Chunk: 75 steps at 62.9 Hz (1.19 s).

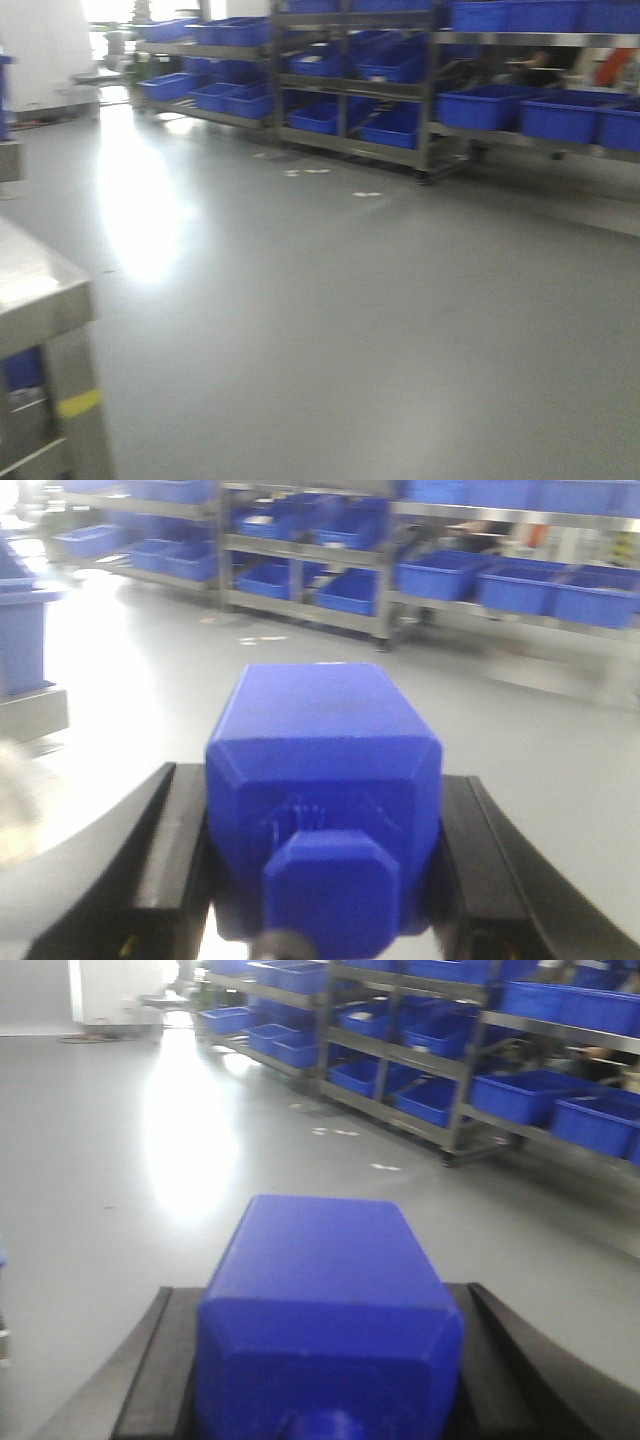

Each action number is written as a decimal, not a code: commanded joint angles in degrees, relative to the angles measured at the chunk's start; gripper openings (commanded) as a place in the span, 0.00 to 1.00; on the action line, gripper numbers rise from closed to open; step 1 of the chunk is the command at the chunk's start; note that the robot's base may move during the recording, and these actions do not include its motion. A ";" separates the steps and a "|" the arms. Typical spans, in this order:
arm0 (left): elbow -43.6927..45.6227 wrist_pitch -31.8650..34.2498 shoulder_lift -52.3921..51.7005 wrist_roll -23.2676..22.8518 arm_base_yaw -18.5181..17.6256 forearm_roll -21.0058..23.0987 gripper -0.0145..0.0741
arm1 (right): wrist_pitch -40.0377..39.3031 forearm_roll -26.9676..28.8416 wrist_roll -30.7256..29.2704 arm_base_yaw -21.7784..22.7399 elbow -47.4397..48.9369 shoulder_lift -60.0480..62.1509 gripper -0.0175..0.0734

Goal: Pick and sort blue part to right shelf
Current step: 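Drive the base away from the table holding both blue parts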

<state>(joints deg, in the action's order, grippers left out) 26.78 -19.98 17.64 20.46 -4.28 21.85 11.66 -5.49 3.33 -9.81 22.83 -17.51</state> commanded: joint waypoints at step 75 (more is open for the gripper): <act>2.17 4.55 0.47 -0.24 0.10 0.77 0.54 | -5.17 -0.72 -0.68 0.20 1.72 -0.42 0.63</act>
<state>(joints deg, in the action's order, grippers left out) 26.78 -20.10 17.64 20.46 -4.28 21.85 11.66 -5.49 3.33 -9.81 22.83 -17.51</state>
